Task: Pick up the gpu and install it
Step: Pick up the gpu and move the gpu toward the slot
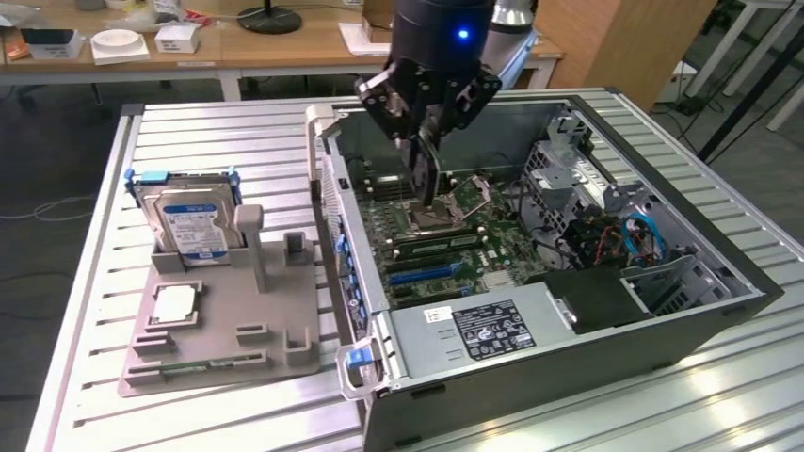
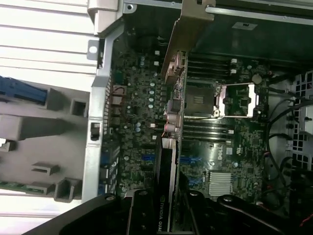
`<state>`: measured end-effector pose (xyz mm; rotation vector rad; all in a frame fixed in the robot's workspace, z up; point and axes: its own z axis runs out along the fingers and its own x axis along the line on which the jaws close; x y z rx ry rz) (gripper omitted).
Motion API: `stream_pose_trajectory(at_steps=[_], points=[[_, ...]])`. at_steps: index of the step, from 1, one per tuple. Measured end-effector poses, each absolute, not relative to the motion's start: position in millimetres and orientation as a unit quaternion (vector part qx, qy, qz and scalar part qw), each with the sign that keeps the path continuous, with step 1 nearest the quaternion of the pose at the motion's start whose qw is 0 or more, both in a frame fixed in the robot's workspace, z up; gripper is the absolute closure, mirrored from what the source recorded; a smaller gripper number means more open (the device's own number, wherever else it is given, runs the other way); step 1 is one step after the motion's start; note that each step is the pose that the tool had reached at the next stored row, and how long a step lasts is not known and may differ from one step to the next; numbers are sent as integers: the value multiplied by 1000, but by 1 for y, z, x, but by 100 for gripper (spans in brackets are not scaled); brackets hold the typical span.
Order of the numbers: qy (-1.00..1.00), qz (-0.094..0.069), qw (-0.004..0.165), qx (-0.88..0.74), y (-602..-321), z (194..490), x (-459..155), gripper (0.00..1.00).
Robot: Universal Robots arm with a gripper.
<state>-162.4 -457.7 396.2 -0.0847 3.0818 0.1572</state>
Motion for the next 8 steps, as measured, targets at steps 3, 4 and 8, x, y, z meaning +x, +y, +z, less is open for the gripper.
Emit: stream_pose_trajectory(at_steps=[3,4,8], points=[[998,51,27,-28,-458,396,-149,72],[998,51,27,-29,-458,396,-144,72],[998,51,27,-30,-458,395,-126,72]])
